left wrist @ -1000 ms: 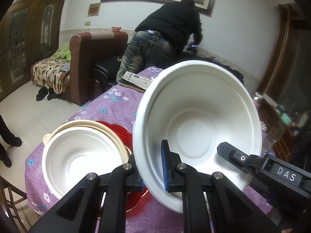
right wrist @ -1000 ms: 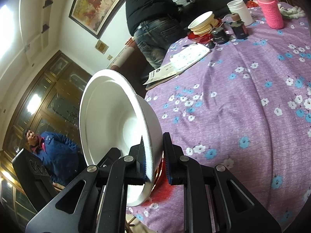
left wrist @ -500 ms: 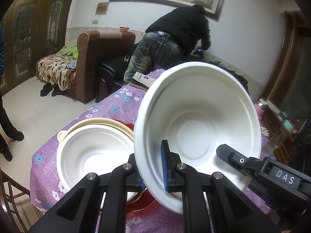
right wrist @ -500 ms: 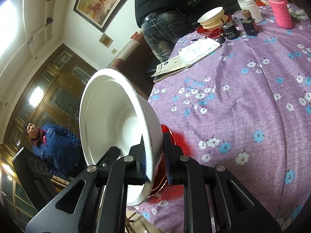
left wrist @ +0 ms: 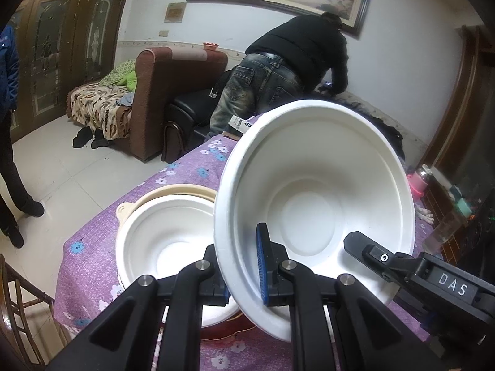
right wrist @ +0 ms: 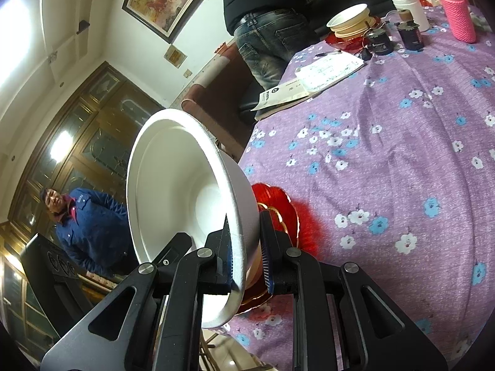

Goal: Organize plates and bowls
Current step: 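Carry the small white bowl with both tools toward the red plate stack, then lower the small white bowl into the nested bowls and open both tools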

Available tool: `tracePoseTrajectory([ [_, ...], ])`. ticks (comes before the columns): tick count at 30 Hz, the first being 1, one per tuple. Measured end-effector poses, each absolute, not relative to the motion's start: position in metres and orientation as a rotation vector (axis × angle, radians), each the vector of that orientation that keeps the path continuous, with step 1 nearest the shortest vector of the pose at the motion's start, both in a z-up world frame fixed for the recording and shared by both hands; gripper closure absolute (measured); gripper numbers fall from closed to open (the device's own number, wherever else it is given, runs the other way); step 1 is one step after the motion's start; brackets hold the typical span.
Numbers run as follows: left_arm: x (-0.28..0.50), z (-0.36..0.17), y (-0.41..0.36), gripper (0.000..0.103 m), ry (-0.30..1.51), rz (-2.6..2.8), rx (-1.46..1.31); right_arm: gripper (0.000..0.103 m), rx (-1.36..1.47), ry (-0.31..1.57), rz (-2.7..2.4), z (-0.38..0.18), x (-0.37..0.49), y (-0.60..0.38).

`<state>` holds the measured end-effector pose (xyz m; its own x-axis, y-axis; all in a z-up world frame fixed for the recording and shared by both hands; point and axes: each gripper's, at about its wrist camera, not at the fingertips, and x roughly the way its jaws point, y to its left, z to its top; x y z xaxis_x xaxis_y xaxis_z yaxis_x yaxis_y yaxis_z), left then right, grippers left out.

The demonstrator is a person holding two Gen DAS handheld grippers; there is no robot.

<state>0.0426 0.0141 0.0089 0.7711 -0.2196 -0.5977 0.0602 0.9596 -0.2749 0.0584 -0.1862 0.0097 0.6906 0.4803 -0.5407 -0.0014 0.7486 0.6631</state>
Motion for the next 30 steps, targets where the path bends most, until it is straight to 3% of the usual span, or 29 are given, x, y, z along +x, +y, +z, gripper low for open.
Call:
tracePoseTrajectory([
  [16, 0.051, 0.000, 0.027, 0.091, 0.706, -0.108, -0.265, 0.087, 0.666, 0.817, 0.315, -0.005, 0.070, -0.166],
  [30, 0.073, -0.025, 0.055, 0.091, 0.846, -0.045, -0.287, 0.087, 0.551, 0.933, 0.305, -0.036, 0.099, -0.129],
])
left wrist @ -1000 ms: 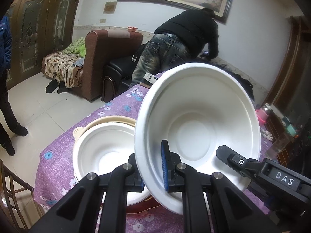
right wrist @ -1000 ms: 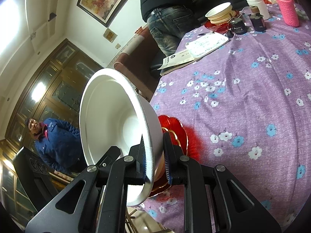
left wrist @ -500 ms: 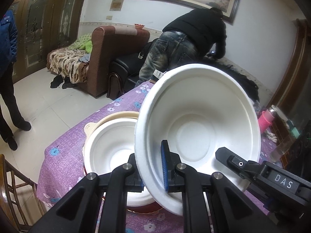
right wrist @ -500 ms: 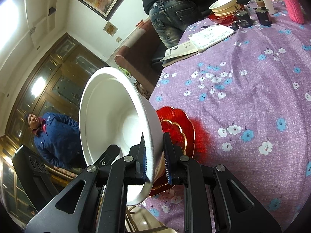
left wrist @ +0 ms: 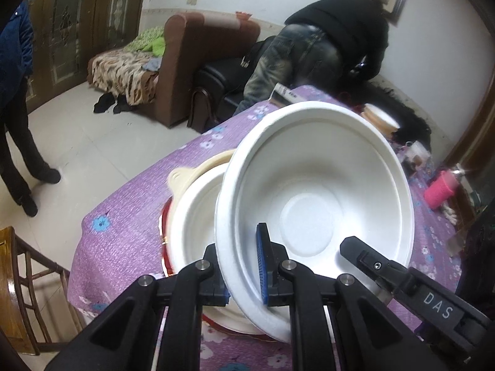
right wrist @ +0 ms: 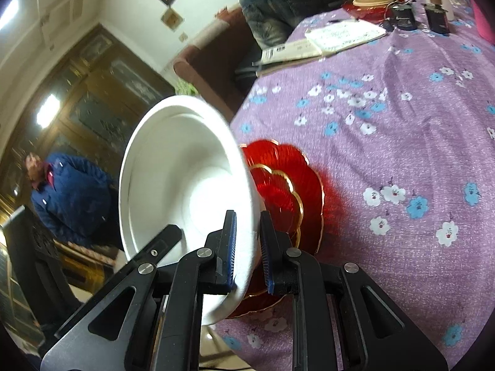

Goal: Organize plates and bowls
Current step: 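Lower the small white bowl into the nested bowls and open both tools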

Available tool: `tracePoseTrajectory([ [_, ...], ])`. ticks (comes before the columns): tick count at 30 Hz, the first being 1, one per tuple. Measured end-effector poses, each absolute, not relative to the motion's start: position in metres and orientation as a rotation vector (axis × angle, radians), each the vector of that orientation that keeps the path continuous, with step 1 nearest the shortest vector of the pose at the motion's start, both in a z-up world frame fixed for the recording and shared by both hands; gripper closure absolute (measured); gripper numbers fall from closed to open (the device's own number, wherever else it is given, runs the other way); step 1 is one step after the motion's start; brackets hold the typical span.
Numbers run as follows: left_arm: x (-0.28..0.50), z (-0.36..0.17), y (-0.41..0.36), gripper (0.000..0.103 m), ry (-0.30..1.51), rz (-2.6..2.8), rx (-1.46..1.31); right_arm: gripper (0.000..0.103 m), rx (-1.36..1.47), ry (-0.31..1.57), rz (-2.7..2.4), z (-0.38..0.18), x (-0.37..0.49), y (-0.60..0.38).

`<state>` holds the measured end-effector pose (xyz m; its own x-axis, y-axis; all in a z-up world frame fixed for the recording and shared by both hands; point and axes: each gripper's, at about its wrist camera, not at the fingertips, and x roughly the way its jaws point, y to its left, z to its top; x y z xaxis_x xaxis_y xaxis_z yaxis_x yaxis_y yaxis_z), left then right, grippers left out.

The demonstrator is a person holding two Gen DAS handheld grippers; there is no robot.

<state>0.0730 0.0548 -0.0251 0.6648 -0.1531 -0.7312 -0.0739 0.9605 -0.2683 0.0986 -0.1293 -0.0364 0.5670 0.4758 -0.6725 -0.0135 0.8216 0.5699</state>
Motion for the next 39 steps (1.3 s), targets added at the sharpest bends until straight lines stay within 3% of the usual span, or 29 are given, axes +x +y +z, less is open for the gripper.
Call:
tracePoseTrajectory([
  [4, 0.073, -0.030, 0.060, 0.090, 0.872, -0.032, -0.310, 0.084, 0.500, 0.934, 0.304, -0.035, 0.103, -0.121],
  [8, 0.073, -0.026, 0.066, 0.088, 0.870, -0.013, -0.329, 0.065, 0.413, 0.926, 0.306, -0.031, 0.108, -0.110],
  [15, 0.074, -0.017, 0.072, 0.087, 0.877, 0.012, -0.297, 0.065, 0.227, 0.886, 0.295, -0.023, 0.120, -0.101],
  [17, 0.074, -0.016, 0.073, 0.086, 0.885, -0.004, -0.307, 0.064, 0.262, 0.879, 0.321, -0.021, 0.121, -0.110],
  [20, 0.074, -0.016, 0.069, 0.082, 0.890, -0.017, -0.292, 0.055, 0.336, 0.855, 0.339, -0.022, 0.121, -0.126],
  [27, 0.068, -0.008, 0.065, 0.073, 0.871, -0.002, -0.272, 0.055, 0.456, 0.823, 0.434, -0.036, 0.126, -0.145],
  [29, 0.065, -0.001, 0.067, 0.066, 0.844, 0.023, -0.262, 0.050, 0.480, 0.829, 0.460, -0.040, 0.130, -0.144],
  [30, 0.064, 0.003, 0.067, 0.053, 0.829, 0.049, -0.248, 0.043, 0.482, 0.834, 0.463, -0.043, 0.133, -0.141],
  [31, 0.060, 0.010, 0.068, 0.041, 0.792, 0.093, -0.222, 0.042, 0.466, 0.839, 0.457, -0.043, 0.134, -0.136],
  [36, 0.043, 0.031, 0.080, 0.033, 0.685, 0.178, -0.195, 0.042, 0.231, 0.784, 0.420, -0.037, 0.135, -0.107],
  [39, 0.042, 0.033, 0.089, 0.029, 0.667, 0.202, -0.207, 0.041, 0.308, 0.732, 0.442, -0.029, 0.132, -0.120],
])
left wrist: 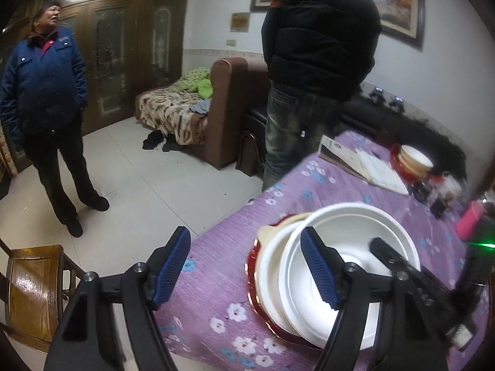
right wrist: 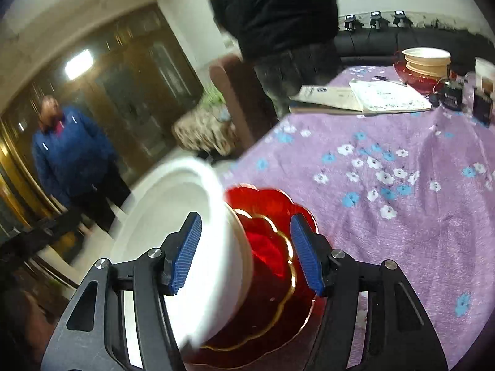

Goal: Organize plates and bowls
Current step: 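Lower the small white bowl into the nested bowls and open both tools, then lift both open tools away from the stacked bowls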

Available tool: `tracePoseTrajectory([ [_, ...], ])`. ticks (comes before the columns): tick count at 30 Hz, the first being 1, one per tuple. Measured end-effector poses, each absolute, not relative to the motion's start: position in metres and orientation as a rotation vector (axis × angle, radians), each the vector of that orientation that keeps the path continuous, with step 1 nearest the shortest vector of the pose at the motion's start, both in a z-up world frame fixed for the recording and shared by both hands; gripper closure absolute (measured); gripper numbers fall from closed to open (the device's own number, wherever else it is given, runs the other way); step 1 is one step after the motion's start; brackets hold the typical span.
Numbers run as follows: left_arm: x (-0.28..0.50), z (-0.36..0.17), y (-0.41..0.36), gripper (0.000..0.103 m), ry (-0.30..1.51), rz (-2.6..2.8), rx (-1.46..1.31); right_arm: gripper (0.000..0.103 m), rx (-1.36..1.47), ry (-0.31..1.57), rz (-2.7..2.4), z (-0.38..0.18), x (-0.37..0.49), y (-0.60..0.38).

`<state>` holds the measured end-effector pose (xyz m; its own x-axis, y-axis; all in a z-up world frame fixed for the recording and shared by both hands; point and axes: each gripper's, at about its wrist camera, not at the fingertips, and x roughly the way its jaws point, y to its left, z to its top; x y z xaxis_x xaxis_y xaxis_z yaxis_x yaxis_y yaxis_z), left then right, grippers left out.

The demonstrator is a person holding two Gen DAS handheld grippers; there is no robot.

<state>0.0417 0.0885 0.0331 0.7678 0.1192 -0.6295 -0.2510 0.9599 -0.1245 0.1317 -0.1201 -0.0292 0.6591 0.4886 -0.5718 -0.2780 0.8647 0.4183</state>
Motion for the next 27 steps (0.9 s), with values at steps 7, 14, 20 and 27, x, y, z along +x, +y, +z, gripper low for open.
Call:
tracePoseTrajectory([
  [7, 0.045, 0.017, 0.104, 0.029, 0.707, 0.214, -0.251, 0.041, 0.465, 0.631, 0.444, -0.019, 0.123, -0.153],
  [14, 0.044, 0.014, 0.108, 0.029, 0.713, 0.214, -0.278, 0.040, 0.502, 0.658, 0.299, -0.032, 0.133, -0.143],
  [20, 0.044, 0.013, 0.104, 0.029, 0.722, 0.199, -0.272, 0.040, 0.445, 0.708, 0.274, -0.040, 0.143, -0.121],
  [27, 0.041, 0.019, 0.072, 0.029, 0.710, 0.126, -0.210, 0.040, 0.519, 0.679, 0.248, -0.030, 0.131, -0.170],
])
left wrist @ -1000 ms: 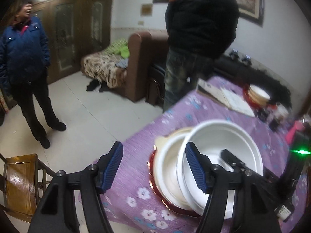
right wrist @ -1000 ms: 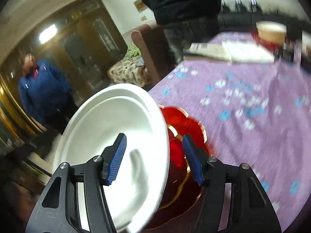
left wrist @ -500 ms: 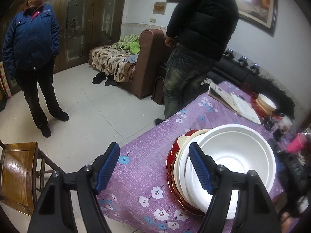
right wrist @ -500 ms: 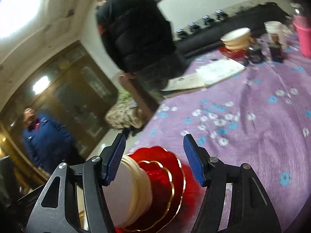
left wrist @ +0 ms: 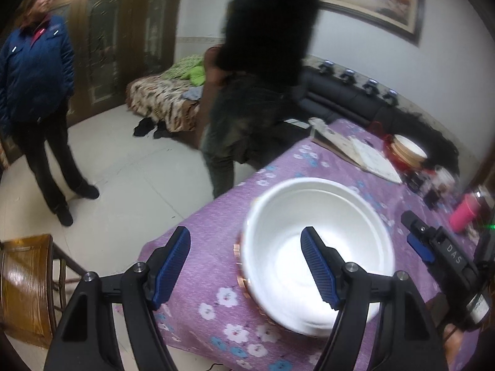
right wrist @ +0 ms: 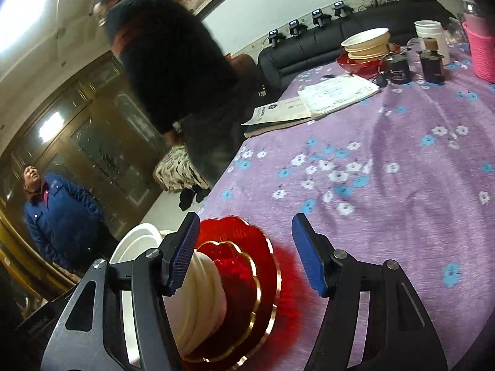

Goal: Organize plates and bowls
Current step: 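Lift both open tools away from the stacked bowls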

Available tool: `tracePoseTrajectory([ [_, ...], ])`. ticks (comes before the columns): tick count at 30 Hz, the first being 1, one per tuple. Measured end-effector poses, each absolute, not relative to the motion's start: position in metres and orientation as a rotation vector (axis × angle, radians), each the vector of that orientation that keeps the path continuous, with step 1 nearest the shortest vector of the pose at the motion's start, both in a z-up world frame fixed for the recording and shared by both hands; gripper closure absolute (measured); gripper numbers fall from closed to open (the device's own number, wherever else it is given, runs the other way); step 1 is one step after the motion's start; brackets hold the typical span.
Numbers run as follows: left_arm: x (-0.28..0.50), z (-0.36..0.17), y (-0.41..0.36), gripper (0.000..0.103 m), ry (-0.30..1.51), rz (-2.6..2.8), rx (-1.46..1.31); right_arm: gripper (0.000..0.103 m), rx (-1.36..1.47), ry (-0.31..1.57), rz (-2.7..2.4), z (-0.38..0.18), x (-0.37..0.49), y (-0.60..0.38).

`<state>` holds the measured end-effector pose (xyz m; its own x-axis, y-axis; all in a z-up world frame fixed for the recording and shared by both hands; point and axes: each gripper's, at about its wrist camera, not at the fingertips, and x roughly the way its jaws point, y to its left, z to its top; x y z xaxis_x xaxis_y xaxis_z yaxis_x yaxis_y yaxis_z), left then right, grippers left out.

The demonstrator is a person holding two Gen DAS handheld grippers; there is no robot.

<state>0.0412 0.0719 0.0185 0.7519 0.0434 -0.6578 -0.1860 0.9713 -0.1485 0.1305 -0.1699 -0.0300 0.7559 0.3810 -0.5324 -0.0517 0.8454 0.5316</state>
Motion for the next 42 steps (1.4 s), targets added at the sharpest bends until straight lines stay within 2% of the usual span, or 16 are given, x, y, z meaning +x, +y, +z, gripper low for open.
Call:
tracePoseTrajectory([
  [2, 0.040, 0.021, 0.059, 0.028, 0.701, 0.109, -0.177, 0.040, 0.519, 0.687, 0.261, -0.028, 0.124, -0.178],
  [4, 0.038, 0.024, 0.043, 0.023, 0.688, 0.098, -0.129, 0.040, 0.513, 0.690, 0.281, -0.024, 0.115, -0.186],
  [11, 0.030, 0.032, 0.009, 0.022, 0.641, 0.102, -0.026, 0.040, 0.467, 0.638, 0.372, -0.007, 0.076, -0.200],
  [20, 0.016, 0.042, 0.005, 0.022, 0.596, 0.133, -0.051, 0.040, 0.399, 0.584, 0.482, 0.013, 0.045, -0.186],
  [42, 0.013, 0.041, 0.001, 0.022, 0.600, 0.068, -0.073, 0.040, 0.359, 0.567, 0.523, 0.023, 0.040, -0.158],
])
